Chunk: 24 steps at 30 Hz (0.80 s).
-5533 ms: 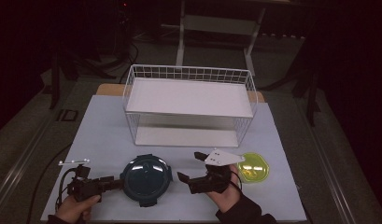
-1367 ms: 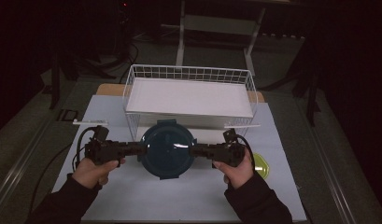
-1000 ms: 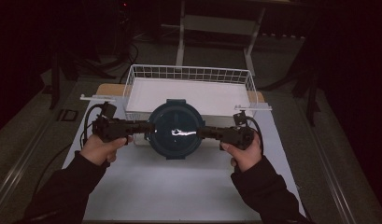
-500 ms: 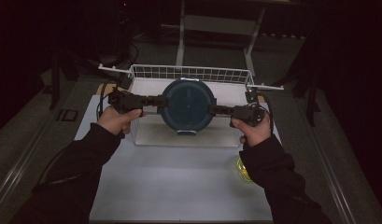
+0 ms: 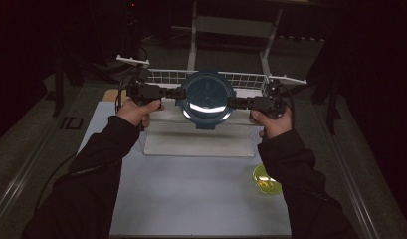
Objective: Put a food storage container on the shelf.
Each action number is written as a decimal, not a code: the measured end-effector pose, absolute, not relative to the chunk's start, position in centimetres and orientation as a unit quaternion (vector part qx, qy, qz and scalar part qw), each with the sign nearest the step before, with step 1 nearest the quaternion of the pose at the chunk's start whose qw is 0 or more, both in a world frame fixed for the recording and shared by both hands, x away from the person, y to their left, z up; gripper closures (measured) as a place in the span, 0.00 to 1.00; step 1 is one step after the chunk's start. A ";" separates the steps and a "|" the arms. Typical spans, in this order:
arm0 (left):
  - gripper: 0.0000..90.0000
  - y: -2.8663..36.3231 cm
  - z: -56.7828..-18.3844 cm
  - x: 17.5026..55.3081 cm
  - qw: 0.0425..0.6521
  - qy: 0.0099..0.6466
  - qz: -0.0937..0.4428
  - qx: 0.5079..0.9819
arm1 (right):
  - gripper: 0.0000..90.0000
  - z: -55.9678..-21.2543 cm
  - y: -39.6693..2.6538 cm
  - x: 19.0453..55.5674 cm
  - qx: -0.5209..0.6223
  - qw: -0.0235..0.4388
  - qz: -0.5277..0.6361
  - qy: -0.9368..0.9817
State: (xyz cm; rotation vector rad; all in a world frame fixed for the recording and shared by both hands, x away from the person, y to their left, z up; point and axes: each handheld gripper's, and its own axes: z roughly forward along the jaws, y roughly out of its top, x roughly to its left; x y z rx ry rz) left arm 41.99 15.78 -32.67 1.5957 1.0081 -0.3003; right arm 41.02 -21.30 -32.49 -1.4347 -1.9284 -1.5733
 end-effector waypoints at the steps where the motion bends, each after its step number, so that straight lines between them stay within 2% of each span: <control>1: 0.62 15.8 -32.8 42.2 0.577 0.432 -0.132 0.680 | 0.62 -32.6 -21.3 41.1 -0.500 0.138 -0.542 -0.661; 7: 0.61 15.8 -33.2 43.3 0.579 0.444 -0.150 0.667 | 0.59 -32.9 -21.4 41.9 -0.523 0.149 -0.538 -0.644; 16: 0.59 15.8 -34.1 44.4 0.578 0.468 -0.164 0.648 | 0.59 -32.7 -20.8 42.7 -0.542 0.113 -0.523 -0.648; 24: 0.58 16.2 -35.0 45.0 0.570 0.476 -0.179 0.645 | 0.58 -32.7 -20.6 43.2 -0.548 0.111 -0.522 -0.644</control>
